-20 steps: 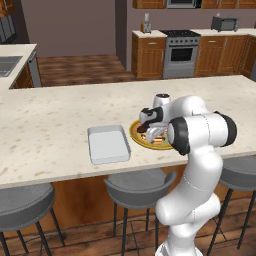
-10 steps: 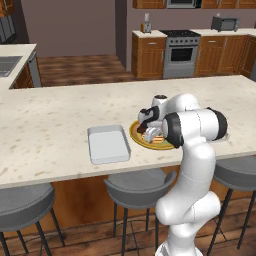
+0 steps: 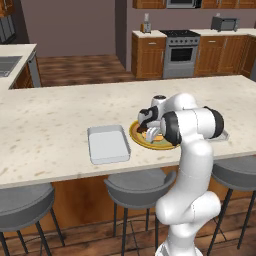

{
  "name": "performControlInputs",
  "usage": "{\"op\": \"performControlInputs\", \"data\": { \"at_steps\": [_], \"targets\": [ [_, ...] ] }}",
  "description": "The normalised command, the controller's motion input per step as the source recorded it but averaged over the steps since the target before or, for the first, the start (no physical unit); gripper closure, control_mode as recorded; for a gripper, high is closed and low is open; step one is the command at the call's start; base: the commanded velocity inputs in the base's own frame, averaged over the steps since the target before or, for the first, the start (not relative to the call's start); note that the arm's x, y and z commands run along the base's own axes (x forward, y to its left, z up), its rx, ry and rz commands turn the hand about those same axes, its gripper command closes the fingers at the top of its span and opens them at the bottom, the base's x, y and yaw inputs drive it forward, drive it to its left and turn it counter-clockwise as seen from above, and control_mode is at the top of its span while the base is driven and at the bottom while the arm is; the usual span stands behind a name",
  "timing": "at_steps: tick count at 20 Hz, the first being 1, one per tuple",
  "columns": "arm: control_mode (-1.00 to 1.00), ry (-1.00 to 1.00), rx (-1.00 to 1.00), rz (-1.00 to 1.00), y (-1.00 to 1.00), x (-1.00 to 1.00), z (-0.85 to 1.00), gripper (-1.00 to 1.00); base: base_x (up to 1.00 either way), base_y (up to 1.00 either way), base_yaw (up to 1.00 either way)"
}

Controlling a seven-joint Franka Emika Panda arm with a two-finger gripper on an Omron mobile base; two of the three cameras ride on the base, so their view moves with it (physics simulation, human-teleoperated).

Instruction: Place one cooked food and one vegetable from the large plate to each tupperware container.

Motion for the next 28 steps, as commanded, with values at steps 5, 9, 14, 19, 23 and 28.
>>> {"op": "performControlInputs", "data": {
  "at_steps": [5, 9, 14, 19, 23, 28],
  "targets": [
    [-1.00, 0.00, 0.00, 0.03, 0.05, 0.00, -0.03, 1.00, 0.00, 0.00, 0.00],
    [-1.00, 0.00, 0.00, 0.00, 0.00, -0.03, 0.00, 1.00, 0.00, 0.00, 0.00],
    [-1.00, -0.03, 0.01, -0.27, 0.03, -0.48, 0.54, 1.00, 0.00, 0.00, 0.00],
    [-1.00, -0.10, 0.06, -0.57, 0.61, -0.70, 0.99, 1.00, 0.00, 0.00, 0.00],
    [-1.00, 0.00, 0.00, -0.51, 0.99, -0.06, 0.56, 1.00, 0.00, 0.00, 0.00],
    [-1.00, -0.01, 0.06, -0.52, 0.97, 0.00, 0.17, 1.00, 0.00, 0.00, 0.00]
  ]
}}
